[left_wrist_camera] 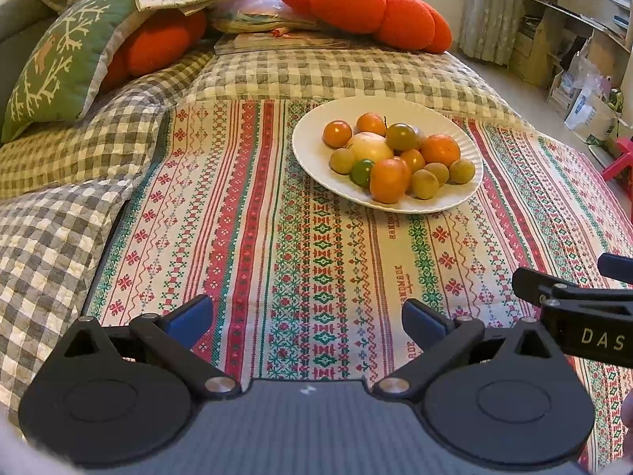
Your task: Organize fruits
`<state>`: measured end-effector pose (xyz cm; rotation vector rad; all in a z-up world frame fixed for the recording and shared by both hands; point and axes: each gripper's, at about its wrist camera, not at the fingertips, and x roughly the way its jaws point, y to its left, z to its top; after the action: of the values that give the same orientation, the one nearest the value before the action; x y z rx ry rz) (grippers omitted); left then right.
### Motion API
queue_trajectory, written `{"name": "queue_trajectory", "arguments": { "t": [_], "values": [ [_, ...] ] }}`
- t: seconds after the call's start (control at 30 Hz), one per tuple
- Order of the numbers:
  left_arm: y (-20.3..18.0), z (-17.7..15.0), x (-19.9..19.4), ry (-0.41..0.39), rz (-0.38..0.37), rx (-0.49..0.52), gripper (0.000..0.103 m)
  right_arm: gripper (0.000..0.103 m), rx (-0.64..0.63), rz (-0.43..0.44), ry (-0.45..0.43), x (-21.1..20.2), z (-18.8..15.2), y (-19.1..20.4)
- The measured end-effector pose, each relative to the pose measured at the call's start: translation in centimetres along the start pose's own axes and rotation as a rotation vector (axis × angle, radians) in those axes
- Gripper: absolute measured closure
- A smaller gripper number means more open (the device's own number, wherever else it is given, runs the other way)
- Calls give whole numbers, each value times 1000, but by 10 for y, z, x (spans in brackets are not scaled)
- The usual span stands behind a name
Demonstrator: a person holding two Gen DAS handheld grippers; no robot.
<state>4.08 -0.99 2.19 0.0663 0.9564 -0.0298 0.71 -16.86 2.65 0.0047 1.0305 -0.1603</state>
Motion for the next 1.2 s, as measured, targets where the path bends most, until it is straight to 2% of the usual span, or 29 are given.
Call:
{"name": "queue_trajectory", "arguments": {
  "t": [1.2],
  "values": [
    [-1, -1, 1, 14, -5, 0, 10, 0, 4, 2, 5, 0, 0, 0]
  ]
}}
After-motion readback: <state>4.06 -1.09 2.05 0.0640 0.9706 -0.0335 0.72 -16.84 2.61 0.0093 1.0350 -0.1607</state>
